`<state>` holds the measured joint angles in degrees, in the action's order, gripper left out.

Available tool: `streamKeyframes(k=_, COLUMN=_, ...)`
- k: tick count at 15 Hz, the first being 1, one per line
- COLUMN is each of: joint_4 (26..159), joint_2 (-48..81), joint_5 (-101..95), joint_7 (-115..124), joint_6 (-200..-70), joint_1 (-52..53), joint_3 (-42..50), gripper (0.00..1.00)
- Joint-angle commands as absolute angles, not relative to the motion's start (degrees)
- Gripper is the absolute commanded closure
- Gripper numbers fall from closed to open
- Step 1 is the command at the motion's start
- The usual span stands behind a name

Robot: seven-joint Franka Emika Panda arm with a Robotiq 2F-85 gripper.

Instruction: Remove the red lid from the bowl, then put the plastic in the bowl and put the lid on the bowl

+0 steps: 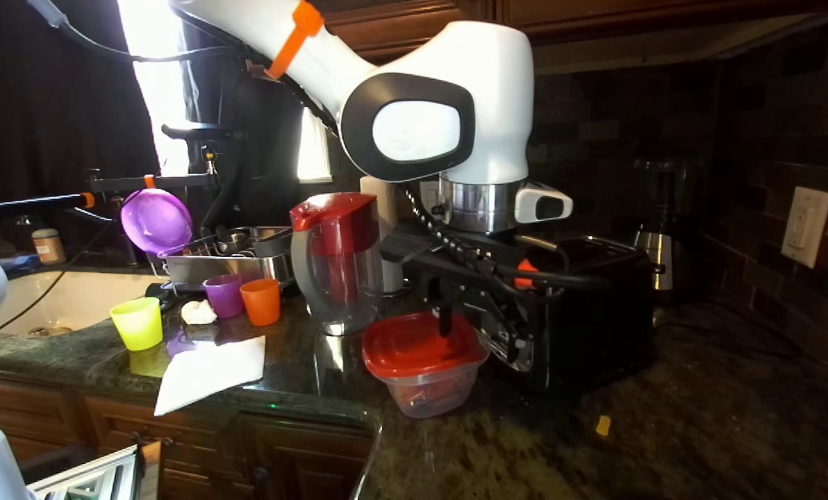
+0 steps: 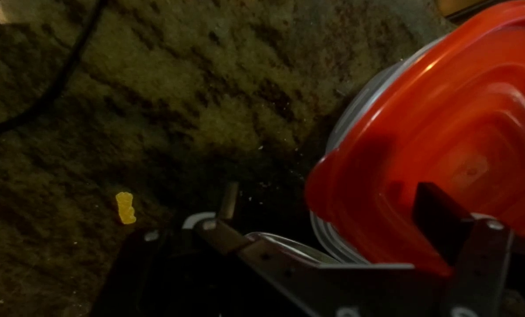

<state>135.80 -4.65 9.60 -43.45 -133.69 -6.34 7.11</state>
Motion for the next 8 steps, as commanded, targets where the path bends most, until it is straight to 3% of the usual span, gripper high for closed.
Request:
streamKeyframes(k=1, joint_4=138.75, joint_2=-9.47, joint_5=8.44, joint_7=-41.57, joint_6=-132.61, joint_1=-5.93, joint_3=7.32, gripper=0.0)
streamKeyframes(k=8, joint_4=140.89, joint_2=-17.14, joint_5=7.13, joint_7=-38.78, joint_6=-130.54, joint_1=-5.48, joint_3=7.59, gripper=0.0)
